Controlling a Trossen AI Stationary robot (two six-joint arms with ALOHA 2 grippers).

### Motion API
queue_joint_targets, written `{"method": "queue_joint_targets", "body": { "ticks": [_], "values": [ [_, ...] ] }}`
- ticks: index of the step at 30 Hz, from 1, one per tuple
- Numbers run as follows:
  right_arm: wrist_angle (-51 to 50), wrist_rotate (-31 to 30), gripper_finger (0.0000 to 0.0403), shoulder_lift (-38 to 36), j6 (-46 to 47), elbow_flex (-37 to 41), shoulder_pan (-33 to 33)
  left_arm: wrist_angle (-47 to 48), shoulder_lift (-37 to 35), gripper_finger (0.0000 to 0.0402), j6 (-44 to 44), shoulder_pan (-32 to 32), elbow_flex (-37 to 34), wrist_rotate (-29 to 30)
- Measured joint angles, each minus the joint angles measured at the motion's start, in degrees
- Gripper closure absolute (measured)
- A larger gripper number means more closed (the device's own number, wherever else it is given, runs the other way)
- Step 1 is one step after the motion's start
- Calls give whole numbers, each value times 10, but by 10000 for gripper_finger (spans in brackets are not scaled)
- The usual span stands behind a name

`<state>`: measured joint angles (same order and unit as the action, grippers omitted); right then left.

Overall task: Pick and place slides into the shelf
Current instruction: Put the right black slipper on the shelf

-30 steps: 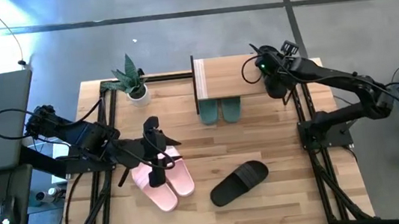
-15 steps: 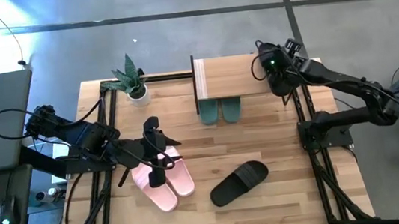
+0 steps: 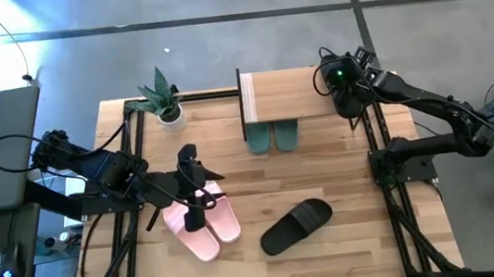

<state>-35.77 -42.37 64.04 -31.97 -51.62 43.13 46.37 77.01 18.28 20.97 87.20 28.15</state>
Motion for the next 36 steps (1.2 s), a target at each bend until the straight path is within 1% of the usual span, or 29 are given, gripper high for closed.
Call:
{"method": "queue_joint_targets", "body": {
  "ticks": [11, 15, 18, 28, 32, 36],
  "values": [
    [-17, 7, 403, 0, 2, 0, 0, 0, 0, 227, 0, 0, 0, 0],
    [-27, 24, 400, 0, 2, 0, 0, 0, 0, 227, 0, 0, 0, 0],
    [-31, 36, 384, 0, 2, 0, 0, 0, 0, 227, 0, 0, 0, 0],
    [-34, 34, 309, 0, 22, 0, 0, 0, 0, 227, 0, 0, 0, 0],
    [-35, 34, 292, 0, 31, 0, 0, 1, 0, 227, 0, 0, 0, 0],
    [-35, 34, 284, -17, 31, 0, 0, 1, 0, 227, 0, 0, 0, 0]
  ]
}}
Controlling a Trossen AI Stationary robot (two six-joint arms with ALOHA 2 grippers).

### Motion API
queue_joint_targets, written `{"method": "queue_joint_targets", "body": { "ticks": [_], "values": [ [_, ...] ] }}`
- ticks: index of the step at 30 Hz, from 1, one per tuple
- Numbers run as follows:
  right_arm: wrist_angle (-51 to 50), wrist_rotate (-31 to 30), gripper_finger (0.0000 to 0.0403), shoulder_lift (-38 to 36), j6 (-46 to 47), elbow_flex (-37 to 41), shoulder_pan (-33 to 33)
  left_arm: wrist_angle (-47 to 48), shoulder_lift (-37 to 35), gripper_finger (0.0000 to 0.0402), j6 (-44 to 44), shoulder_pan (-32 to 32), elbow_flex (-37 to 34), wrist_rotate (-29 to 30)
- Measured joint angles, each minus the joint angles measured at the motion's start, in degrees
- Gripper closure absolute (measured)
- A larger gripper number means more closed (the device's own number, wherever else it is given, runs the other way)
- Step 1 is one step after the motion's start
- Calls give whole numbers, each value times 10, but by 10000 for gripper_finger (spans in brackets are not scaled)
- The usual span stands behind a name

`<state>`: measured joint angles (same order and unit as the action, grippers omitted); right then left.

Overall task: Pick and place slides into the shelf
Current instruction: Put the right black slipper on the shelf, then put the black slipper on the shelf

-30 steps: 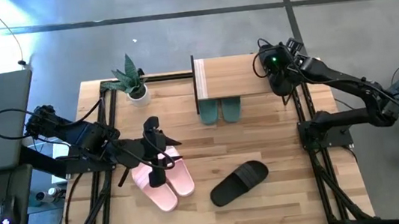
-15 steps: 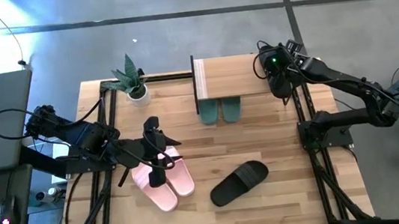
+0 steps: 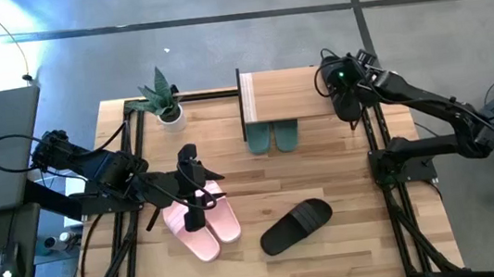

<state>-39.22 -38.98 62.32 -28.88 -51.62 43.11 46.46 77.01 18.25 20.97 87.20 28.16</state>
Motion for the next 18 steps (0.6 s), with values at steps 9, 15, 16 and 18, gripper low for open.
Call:
{"method": "queue_joint_targets", "body": {
  "ticks": [9, 15, 16, 18],
  "values": [
    [-43, 39, 284, -66, 5, 0, 0, 0, 0, 227, -6, 0, 0, 0],
    [-103, 67, 284, -111, 48, 0, 0, 1, 0, 227, -15, 0, 0, -1],
    [-110, 69, 284, -120, 59, 0, 0, 1, 0, 227, -16, 0, 0, -3],
    [-114, 76, 284, -138, 80, 0, 0, 1, 0, 227, -25, 0, 0, -5]
  ]
}}
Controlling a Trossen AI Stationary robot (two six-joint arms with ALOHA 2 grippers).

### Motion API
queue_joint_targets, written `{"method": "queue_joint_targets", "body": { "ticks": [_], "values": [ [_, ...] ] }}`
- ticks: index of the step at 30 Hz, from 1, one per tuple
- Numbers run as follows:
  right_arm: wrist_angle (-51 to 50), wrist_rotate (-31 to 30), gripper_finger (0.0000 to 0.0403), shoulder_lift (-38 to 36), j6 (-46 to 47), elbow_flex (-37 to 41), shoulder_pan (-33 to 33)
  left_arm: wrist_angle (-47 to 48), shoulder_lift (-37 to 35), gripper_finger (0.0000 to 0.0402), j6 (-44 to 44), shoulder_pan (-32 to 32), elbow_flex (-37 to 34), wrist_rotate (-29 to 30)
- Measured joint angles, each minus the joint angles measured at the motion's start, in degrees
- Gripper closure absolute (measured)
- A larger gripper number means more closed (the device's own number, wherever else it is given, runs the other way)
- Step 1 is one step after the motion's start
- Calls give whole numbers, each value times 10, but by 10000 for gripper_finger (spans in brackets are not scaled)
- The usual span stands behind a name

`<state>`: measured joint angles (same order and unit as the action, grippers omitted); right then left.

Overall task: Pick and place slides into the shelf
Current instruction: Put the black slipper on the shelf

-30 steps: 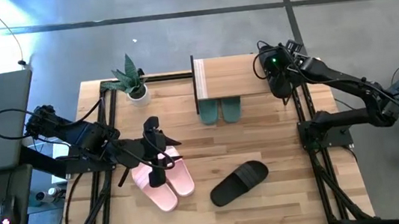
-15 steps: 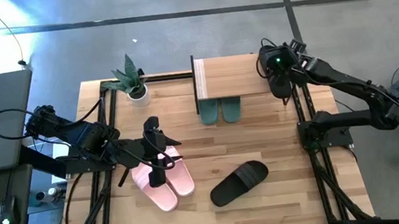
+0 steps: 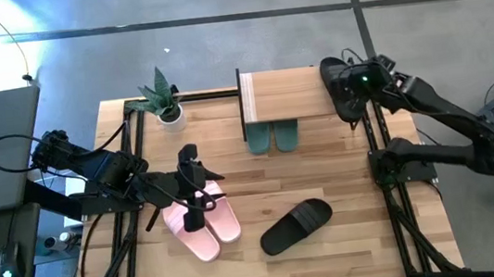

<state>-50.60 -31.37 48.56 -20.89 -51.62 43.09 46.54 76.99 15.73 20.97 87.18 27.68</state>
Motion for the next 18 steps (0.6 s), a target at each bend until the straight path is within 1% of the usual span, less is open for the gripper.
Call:
{"method": "queue_joint_targets", "body": {
  "ticks": [4, 6, 7, 9, 11, 14, 16, 18],
  "values": [
    [-22, 8, 284, -36, 22, -7, -3, 0, 0, 227, -16, 0, 0, -1],
    [-45, 34, 284, -52, 27, -25, -9, 1, 0, 227, -32, 0, 0, -1],
    [-59, 58, 284, -60, 30, -37, -11, 1, 0, 227, -46, 0, 0, -1],
    [-95, 130, 284, -72, 54, -66, -16, 1, 6, 227, -80, -1, 0, 0],
    [-127, 220, 284, -78, 104, -102, -17, 5, 10, 227, -122, -10, -1, -4],
    [-170, 349, 284, -85, 184, -158, -17, -1, 20, 227, -165, -31, 6, -28],
    [-195, 409, 284, -90, 231, -193, -17, -3, 28, 227, -190, -51, 19, -53],
    [-226, 437, 284, -94, 268, -227, -17, -5, 39, 227, -213, -70, 43, -79]
  ]
}}
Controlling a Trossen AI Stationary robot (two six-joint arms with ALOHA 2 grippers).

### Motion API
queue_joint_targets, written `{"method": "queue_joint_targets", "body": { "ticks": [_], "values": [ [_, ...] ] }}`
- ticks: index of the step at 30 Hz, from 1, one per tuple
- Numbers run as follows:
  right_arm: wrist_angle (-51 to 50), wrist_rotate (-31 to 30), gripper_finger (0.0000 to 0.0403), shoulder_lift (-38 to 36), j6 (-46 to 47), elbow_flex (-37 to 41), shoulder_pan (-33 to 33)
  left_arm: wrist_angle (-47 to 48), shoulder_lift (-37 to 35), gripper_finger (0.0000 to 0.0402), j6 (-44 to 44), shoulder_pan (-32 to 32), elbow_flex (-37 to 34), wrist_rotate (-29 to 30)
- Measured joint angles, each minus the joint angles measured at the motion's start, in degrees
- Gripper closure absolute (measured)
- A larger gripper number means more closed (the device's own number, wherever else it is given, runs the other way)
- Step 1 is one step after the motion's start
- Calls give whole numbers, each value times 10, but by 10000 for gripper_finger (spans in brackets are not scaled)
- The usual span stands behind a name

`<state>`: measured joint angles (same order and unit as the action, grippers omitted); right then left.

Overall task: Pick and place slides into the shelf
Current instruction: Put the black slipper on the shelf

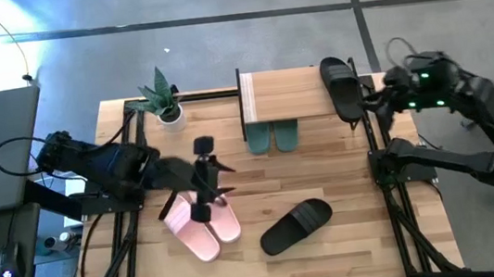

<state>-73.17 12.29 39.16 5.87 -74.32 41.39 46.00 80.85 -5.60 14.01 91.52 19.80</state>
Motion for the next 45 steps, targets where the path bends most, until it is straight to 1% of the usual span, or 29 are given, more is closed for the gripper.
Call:
{"method": "queue_joint_targets", "body": {
  "ticks": [3, 6, 7, 9, 11, 13, 17, 19, 20, 22, 24, 26, 28, 30, 32, 34, 36, 38, 40, 42, 43, 45],
  "values": [
    [-59, -3, 284, -6, 18, -47, 0, 20, 29, 227, -46, -18, 52, -14],
    [-119, -23, 284, -14, 35, -84, 0, 84, 75, 227, -117, -20, 116, -4],
    [-133, -30, 284, -17, 42, -93, 0, 96, 93, 227, -139, -20, 138, 3],
    [-153, -41, 284, -26, 52, -105, 0, 150, 131, 227, -183, -20, 178, 8],
    [-160, -52, 284, -38, 60, -109, 0, 173, 169, 227, -214, -15, 214, 3],
    [-161, -54, 284, -53, 61, -107, 1, 210, 204, 227, -241, -15, 234, 1],
    [-163, -59, 284, -75, 63, -98, 6, 210, 259, 227, -289, -2, 238, 0],
    [-164, -61, 284, -85, 62, -93, 8, 191, 282, 227, -314, 4, 240, 1],
    [-164, -61, 284, -89, 62, -89, 10, 198, 292, 227, -326, 8, 238, 1],
    [-164, -62, 284, -96, 60, -81, 10, 158, 320, 227, -346, 15, 241, 1],
    [-164, -63, 284, -103, 58, -71, 10, 149, 340, 227, -362, 17, 238, 1],
    [-166, -67, 284, -107, 57, -61, 10, 95, 363, 227, -368, 22, 240, 0],
    [-167, -71, 284, -108, 56, -52, 10, 89, 378, 227, -377, 22, 239, -8],
    [-168, -74, 284, -108, 53, -44, 10, 39, 398, 227, -379, 27, 241, -19],
    [-164, -73, 284, -108, 43, -35, 10, 43, 406, 227, -378, 29, 237, -25],
    [-162, -73, 284, -107, 39, -26, 10, -15, 425, 227, -378, 30, 242, -35],
    [-161, -73, 284, -107, 30, -19, 10, -12, 431, 227, -377, 30, 238, -43],
    [-162, -72, 284, -106, 29, -15, 10, -63, 448, 227, -377, 29, 241, -60],
    [-161, -71, 284, -106, 29, -15, 10, -61, 452, 227, -377, 28, 238, -72],
    [-162, -62, 284, -107, 31, -16, 10, -101, 468, 227, -379, 28, 241, -83],
    [-162, -59, 284, -107, 31, -16, 10, -105, 472, 227, -381, 28, 241, -87],
    [-163, -54, 284, -107, 31, -16, 10, -90, 480, 227, -382, 29, 238, -89]
  ]
}}
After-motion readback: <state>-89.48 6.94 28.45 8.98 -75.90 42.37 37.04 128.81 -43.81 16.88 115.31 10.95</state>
